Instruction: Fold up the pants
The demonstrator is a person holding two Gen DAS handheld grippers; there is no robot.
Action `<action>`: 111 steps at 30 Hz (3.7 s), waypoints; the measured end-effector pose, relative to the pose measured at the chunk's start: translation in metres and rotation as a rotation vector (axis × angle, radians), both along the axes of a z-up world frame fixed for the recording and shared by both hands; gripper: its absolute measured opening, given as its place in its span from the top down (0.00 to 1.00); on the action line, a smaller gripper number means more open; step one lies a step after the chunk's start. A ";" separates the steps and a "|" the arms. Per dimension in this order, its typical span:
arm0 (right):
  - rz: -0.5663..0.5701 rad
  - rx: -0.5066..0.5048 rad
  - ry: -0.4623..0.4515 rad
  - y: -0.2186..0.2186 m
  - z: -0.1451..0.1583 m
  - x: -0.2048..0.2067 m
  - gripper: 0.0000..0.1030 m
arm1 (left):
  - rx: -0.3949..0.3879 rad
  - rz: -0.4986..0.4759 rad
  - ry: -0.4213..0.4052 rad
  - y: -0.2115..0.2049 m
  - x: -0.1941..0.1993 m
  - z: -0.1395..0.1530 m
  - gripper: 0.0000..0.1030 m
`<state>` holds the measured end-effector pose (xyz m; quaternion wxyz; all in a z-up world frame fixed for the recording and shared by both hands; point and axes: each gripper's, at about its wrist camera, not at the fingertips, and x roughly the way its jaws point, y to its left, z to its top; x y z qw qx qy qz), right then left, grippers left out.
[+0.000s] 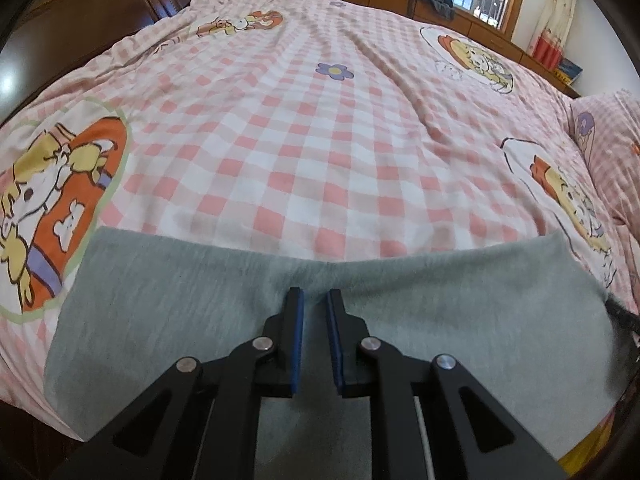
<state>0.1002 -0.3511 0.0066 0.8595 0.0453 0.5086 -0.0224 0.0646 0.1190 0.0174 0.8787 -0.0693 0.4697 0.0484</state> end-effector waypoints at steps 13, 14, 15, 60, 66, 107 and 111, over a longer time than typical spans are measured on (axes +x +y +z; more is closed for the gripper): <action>0.044 0.022 -0.074 0.016 0.051 -0.087 0.82 | 0.013 0.042 -0.021 0.025 -0.057 0.032 0.65; 0.045 0.025 -0.071 0.018 0.051 -0.091 0.82 | 0.002 0.056 -0.019 0.031 -0.062 0.032 0.65; 0.047 0.030 -0.068 0.021 0.050 -0.095 0.82 | -0.004 0.072 -0.016 0.037 -0.068 0.032 0.65; 0.016 0.146 0.111 0.127 -0.010 -0.096 0.42 | -0.240 0.134 -0.080 0.111 -0.118 -0.001 0.58; 0.028 0.123 0.105 0.138 -0.012 -0.093 0.26 | -0.274 0.160 -0.063 0.121 -0.107 -0.012 0.58; 0.151 0.228 -0.009 0.155 0.018 -0.106 0.35 | -0.258 -0.214 -0.133 -0.032 -0.093 0.047 0.93; 0.177 0.276 0.035 0.163 0.010 -0.097 0.35 | -0.269 -0.233 -0.055 -0.046 -0.085 0.021 0.93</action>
